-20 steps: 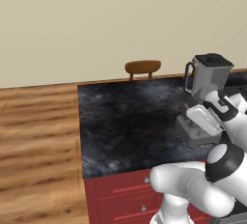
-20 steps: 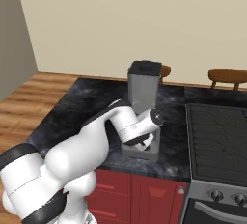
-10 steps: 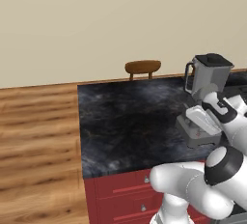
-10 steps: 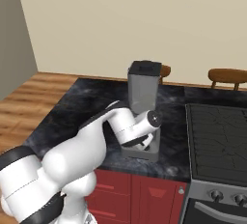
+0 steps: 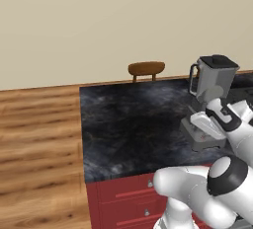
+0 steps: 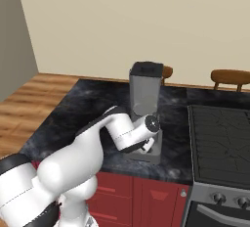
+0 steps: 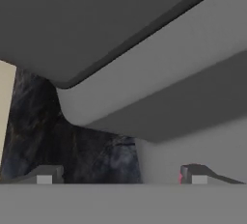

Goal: Open the blender lid, put the pear in the blender, close the lid, and start the blender.

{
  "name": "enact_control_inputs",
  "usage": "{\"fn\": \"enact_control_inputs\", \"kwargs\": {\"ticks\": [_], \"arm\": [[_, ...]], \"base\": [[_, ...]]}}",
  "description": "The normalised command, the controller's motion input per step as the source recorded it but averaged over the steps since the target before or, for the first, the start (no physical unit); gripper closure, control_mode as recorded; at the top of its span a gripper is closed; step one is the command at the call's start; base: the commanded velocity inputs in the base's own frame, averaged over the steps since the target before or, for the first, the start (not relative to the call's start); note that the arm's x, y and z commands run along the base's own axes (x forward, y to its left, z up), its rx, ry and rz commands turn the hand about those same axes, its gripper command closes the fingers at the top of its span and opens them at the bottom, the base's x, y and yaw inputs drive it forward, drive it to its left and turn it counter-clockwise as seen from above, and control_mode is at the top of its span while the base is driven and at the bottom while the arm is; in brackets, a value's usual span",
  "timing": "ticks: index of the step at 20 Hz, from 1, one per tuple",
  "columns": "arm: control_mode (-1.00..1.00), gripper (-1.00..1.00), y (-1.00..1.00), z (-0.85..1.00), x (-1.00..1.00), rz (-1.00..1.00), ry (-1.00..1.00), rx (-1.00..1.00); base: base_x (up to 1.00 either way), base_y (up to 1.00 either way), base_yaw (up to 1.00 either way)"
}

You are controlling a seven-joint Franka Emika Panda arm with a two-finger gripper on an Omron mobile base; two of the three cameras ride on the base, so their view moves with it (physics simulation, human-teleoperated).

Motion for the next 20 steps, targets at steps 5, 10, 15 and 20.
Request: {"fn": "enact_control_inputs", "kwargs": {"ticks": [5, 10, 15, 20], "arm": [[-1.00, -1.00, 0.00, -0.28, -0.30, 0.00, -0.02, 0.00], [-1.00, -1.00, 0.00, -0.29, 0.00, 0.00, -0.01, 0.00], [-1.00, -1.00, 0.00, -0.19, 0.18, 0.00, -0.05, 0.00], [-1.00, -1.00, 0.00, -0.13, 0.27, 0.00, -0.10, 0.00]], "base": [[0.00, 0.00, 0.00], [0.00, 0.00, 0.00], [0.00, 0.00, 0.00], [0.00, 0.00, 0.00]]}}
